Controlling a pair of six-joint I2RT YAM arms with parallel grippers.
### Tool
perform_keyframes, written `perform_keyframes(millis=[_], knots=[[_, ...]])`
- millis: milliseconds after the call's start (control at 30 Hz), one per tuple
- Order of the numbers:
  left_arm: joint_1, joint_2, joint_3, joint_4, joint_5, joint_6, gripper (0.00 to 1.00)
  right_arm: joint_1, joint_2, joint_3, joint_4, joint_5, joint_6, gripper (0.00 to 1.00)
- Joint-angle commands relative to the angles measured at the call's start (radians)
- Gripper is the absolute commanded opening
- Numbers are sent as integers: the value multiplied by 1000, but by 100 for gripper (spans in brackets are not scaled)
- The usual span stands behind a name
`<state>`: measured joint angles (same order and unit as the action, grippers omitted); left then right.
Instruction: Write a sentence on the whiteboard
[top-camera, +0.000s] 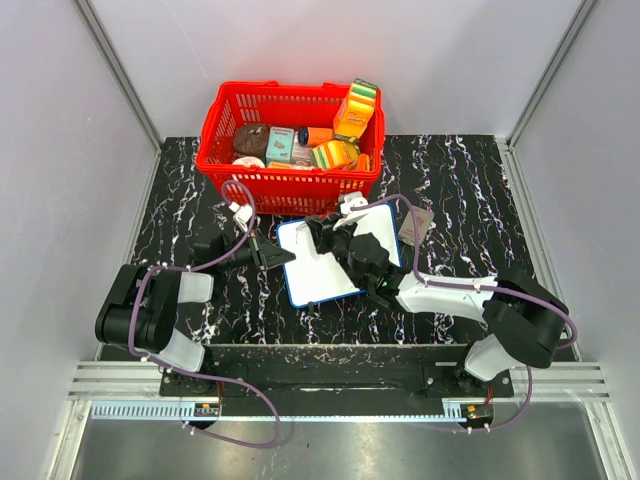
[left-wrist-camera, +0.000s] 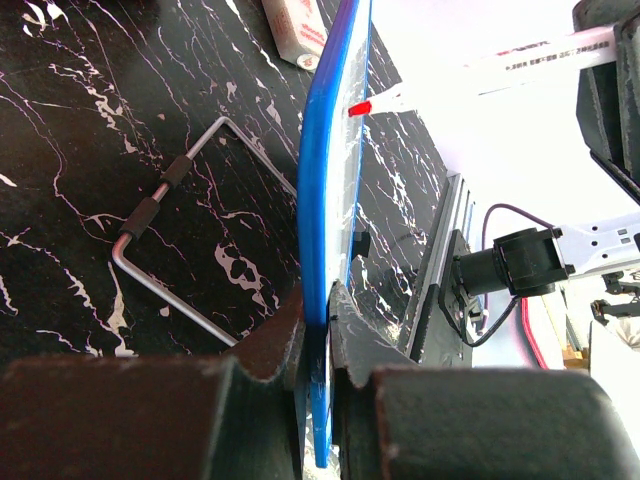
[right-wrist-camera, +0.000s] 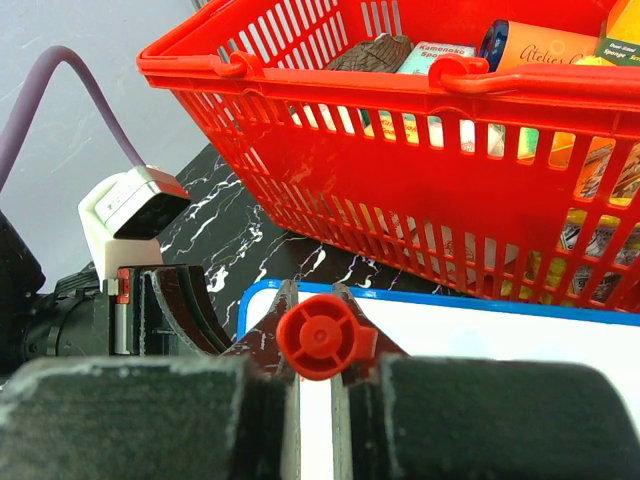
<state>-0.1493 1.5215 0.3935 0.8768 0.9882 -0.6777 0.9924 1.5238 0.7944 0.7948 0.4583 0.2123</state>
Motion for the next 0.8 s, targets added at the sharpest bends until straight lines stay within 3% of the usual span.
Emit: perform_keyframes(millis=[0, 767], knots=[[-9, 17, 21, 7, -40, 87, 0, -6, 6, 5, 29, 5, 24, 0], [-9, 17, 21, 7, -40, 87, 0, -34, 9, 16, -29, 79, 39, 0]])
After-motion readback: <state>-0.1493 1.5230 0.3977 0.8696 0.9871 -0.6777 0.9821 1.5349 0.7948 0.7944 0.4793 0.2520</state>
